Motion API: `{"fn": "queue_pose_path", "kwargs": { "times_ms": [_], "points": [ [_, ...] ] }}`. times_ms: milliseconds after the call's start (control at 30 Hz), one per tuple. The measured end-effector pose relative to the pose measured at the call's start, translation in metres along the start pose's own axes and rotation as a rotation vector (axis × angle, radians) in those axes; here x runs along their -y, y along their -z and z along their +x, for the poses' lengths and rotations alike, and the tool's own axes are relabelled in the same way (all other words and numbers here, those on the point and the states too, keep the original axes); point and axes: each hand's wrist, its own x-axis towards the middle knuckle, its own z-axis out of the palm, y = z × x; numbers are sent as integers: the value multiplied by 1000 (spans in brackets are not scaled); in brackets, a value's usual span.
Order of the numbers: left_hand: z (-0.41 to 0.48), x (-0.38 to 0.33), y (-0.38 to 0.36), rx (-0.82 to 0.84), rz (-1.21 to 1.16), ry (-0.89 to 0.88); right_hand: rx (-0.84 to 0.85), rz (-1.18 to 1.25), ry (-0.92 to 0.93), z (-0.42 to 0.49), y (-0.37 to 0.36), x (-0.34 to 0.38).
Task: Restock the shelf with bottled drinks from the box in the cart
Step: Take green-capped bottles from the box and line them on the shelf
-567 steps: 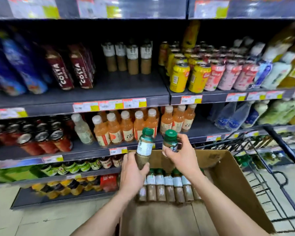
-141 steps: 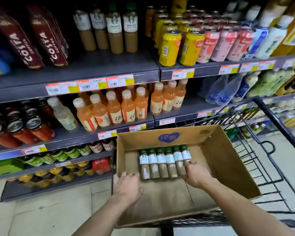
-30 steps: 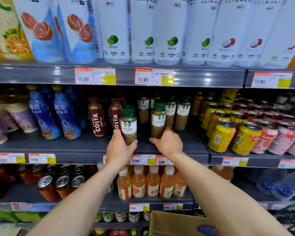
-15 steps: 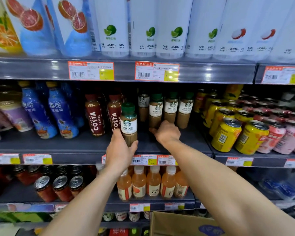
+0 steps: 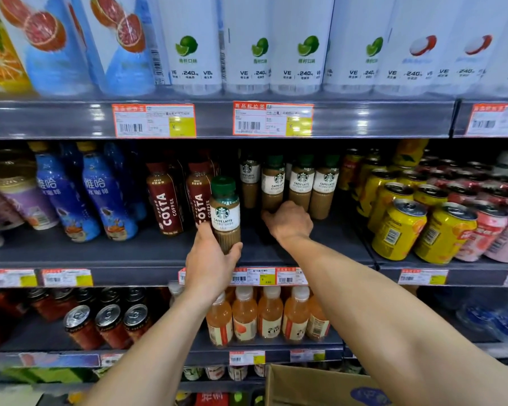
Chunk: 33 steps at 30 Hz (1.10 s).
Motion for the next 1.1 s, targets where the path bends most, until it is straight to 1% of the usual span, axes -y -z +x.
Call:
{"fn": "queue_pose_path", "kwargs": {
  "times_ms": [333,600,733,900,1100],
  "points": [
    [-1,-3,0,5,4,5,22,39,-28,-1,4,1],
    [-1,-9,1,10,10,36,88,17,13,-5,13,1],
    [4,-16,-3,28,5,4,141,-103,46,-10,21,-10],
    [22,-32,-22,44,-22,-53,103,-222,129,-19,28,-42],
    [54,-37,-41,48,-9,32,81,-273,192,-22,43,-70]
  ]
}}
